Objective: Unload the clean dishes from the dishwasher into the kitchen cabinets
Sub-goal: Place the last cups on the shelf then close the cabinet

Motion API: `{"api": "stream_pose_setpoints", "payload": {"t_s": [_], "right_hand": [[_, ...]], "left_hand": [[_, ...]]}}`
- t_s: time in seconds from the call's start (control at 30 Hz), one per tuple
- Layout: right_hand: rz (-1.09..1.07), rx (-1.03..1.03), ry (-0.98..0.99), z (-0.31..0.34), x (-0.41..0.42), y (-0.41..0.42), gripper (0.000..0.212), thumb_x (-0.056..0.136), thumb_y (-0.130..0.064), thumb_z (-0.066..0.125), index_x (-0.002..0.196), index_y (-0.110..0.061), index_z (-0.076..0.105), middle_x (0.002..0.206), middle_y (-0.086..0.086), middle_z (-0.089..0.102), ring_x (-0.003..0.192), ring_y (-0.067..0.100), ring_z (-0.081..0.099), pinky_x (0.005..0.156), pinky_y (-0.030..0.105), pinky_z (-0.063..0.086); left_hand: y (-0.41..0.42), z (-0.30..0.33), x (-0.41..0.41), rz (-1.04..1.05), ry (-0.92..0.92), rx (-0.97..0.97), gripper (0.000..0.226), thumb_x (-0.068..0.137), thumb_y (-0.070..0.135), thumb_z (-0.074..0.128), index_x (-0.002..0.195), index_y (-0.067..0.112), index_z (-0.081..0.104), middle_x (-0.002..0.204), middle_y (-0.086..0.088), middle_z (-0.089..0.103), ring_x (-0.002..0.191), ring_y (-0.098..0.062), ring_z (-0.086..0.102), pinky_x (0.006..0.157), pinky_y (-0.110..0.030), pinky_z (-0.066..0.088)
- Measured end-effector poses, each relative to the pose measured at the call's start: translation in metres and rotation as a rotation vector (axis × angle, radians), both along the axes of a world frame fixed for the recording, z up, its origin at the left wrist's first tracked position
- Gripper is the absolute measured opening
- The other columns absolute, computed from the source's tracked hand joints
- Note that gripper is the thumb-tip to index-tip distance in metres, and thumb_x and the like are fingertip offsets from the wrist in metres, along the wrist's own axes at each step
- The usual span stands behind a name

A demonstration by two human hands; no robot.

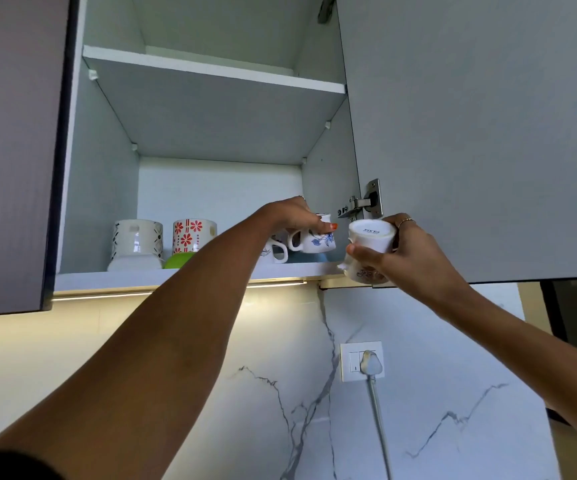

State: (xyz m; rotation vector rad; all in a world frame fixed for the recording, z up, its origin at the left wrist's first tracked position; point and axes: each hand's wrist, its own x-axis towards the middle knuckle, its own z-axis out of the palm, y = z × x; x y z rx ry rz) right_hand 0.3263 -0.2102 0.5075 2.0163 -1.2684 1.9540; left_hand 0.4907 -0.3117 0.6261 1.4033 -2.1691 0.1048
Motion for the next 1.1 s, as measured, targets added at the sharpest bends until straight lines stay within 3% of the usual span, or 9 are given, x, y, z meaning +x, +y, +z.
{"api": "stream_pose_setpoints", "payload": {"t_s": [0.17, 0.33, 0.43, 0.5, 0.53, 0.63, 0.87, 0.97, 1.1], "right_hand": [[-0.031, -0.014, 0.016, 0.004, 0.007, 0.011, 0.045, 0.078, -0.036, 0.074, 0.111, -0.017, 0.051, 0.098, -0.001, 0.059, 0.089, 0.016, 0.058, 0.059, 0.015, 0.043], [-0.071, -0.022, 0.013, 0.011, 0.009, 0.020, 0.054, 0.078, -0.038, 0.074, 0.118, -0.011, 0.051, 0.101, 0.001, 0.059, 0.093, 0.018, 0.058, 0.074, 0.026, 0.045], [-0.089, -0.025, 0.019, 0.012, 0.008, 0.021, 0.054, 0.078, -0.039, 0.074, 0.119, -0.011, 0.050, 0.102, 0.001, 0.059, 0.094, 0.018, 0.058, 0.075, 0.026, 0.045], [-0.094, -0.019, 0.023, 0.012, 0.008, 0.020, 0.054, 0.078, -0.039, 0.073, 0.119, -0.011, 0.050, 0.102, 0.001, 0.059, 0.094, 0.018, 0.058, 0.075, 0.026, 0.045], [-0.093, -0.016, 0.022, 0.012, 0.008, 0.020, 0.053, 0.078, -0.038, 0.073, 0.118, -0.011, 0.050, 0.102, 0.001, 0.059, 0.094, 0.018, 0.058, 0.075, 0.026, 0.045], [-0.087, -0.011, 0.014, 0.012, 0.006, 0.019, 0.053, 0.078, -0.037, 0.074, 0.118, -0.012, 0.051, 0.102, 0.001, 0.059, 0.093, 0.018, 0.058, 0.074, 0.025, 0.045], [-0.065, 0.003, 0.015, 0.009, 0.002, 0.014, 0.052, 0.079, -0.036, 0.073, 0.119, -0.011, 0.050, 0.103, 0.001, 0.057, 0.094, 0.019, 0.057, 0.067, 0.021, 0.044], [-0.047, -0.002, 0.003, 0.010, 0.001, 0.012, 0.052, 0.079, -0.035, 0.073, 0.119, -0.011, 0.050, 0.102, 0.000, 0.057, 0.093, 0.018, 0.056, 0.071, 0.022, 0.044], [-0.025, -0.014, 0.001, 0.012, 0.002, 0.008, 0.051, 0.078, -0.036, 0.074, 0.118, -0.014, 0.051, 0.100, -0.003, 0.057, 0.091, 0.015, 0.057, 0.063, 0.014, 0.044]], "left_hand": [[-0.003, -0.001, 0.006, 0.039, -0.139, 0.038, 0.058, 0.083, 0.067, 0.050, 0.080, 0.009, 0.059, 0.072, -0.005, 0.065, 0.059, -0.014, 0.053, 0.059, -0.025, 0.041], [0.005, -0.003, 0.003, 0.092, -0.313, 0.034, 0.067, 0.086, 0.071, 0.037, 0.066, 0.011, 0.058, 0.065, -0.004, 0.059, 0.060, -0.016, 0.049, 0.069, -0.028, 0.039], [0.009, -0.002, 0.001, 0.097, -0.350, 0.054, 0.066, 0.090, 0.066, 0.035, 0.072, 0.008, 0.060, 0.099, -0.029, 0.065, 0.053, -0.013, 0.045, 0.067, -0.027, 0.038], [0.010, -0.001, 0.000, 0.101, -0.365, 0.071, 0.064, 0.091, 0.064, 0.036, 0.070, 0.008, 0.056, 0.113, -0.033, 0.059, 0.050, -0.011, 0.042, 0.069, -0.027, 0.038], [0.010, -0.001, -0.001, 0.105, -0.367, 0.076, 0.061, 0.091, 0.064, 0.036, 0.065, 0.011, 0.051, 0.100, -0.035, 0.061, 0.049, -0.011, 0.041, 0.070, -0.027, 0.038], [0.005, 0.002, -0.002, 0.134, -0.368, 0.081, 0.058, 0.090, 0.065, 0.037, 0.062, 0.014, 0.045, 0.062, -0.006, 0.047, 0.050, -0.012, 0.041, 0.073, -0.029, 0.037], [0.002, 0.000, -0.002, 0.184, -0.395, 0.105, 0.056, 0.090, 0.064, 0.038, 0.070, 0.013, 0.049, 0.063, -0.002, 0.047, 0.056, -0.013, 0.045, 0.057, -0.024, 0.039], [0.004, -0.001, -0.003, 0.191, -0.388, 0.118, 0.057, 0.090, 0.065, 0.037, 0.071, 0.013, 0.049, 0.062, -0.002, 0.046, 0.055, -0.013, 0.043, 0.056, -0.024, 0.039], [0.005, 0.000, -0.005, 0.204, -0.395, 0.119, 0.058, 0.089, 0.067, 0.037, 0.077, 0.012, 0.052, 0.064, -0.002, 0.048, 0.056, -0.013, 0.045, 0.056, -0.024, 0.040]]}}
